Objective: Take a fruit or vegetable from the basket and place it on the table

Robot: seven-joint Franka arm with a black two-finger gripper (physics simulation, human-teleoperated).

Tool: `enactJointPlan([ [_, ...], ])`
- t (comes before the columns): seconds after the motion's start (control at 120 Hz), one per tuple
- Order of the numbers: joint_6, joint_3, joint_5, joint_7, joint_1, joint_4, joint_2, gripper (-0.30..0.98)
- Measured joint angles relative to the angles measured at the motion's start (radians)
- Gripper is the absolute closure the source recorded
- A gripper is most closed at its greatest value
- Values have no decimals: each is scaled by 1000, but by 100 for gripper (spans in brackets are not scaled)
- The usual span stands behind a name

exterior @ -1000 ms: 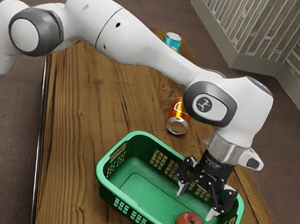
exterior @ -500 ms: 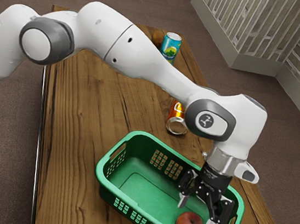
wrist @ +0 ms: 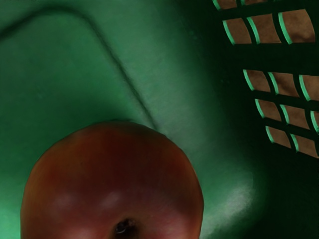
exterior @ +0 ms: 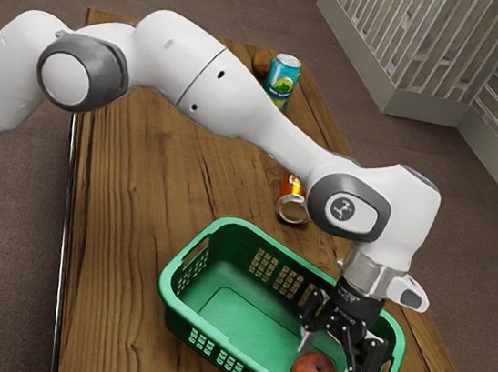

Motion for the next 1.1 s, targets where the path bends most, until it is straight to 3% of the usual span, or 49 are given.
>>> enactJointPlan([
  [0.558,62,28,-54,51,-3,-72,6,0],
  [0.742,82,28,-53,54,-5,-73,8,27],
  [1.1,93,30,-39,43,-8,-72,-49,31],
])
